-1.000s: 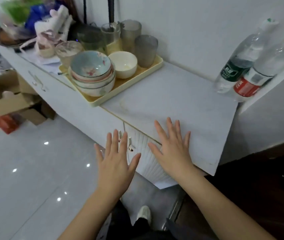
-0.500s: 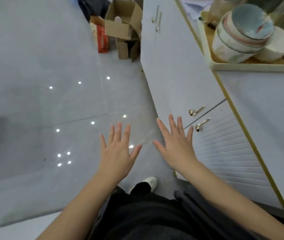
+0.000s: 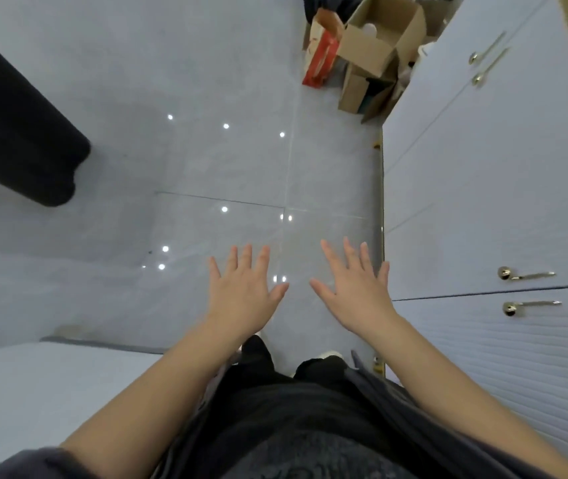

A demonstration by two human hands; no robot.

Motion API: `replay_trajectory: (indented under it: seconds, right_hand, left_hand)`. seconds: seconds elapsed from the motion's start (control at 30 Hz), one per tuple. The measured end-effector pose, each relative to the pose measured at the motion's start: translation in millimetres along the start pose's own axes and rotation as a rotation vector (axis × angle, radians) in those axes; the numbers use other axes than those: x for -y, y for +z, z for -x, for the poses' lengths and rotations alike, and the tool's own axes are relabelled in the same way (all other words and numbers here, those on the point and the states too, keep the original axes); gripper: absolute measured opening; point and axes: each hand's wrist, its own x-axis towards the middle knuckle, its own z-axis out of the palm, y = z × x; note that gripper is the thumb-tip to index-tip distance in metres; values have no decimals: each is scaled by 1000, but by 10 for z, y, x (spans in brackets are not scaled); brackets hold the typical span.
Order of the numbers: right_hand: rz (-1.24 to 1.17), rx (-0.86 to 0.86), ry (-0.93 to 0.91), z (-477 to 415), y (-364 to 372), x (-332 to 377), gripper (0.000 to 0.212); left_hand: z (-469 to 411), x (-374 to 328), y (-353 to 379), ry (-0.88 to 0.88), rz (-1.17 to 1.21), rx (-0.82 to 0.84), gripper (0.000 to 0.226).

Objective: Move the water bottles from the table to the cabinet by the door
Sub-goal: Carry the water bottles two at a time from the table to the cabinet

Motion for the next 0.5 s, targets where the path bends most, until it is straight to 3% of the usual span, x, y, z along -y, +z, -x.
replay_trajectory:
  seconds: [0.23,0.5]
  right_hand:
    - [95,109,-117,-308,-27,721,68]
    - [247,160,-256,-991,-175,1257,68]
  left_hand:
    - [-268,576,-173,-191,136,95,73]
    - [-497,1105,-288,-339,240,65,72]
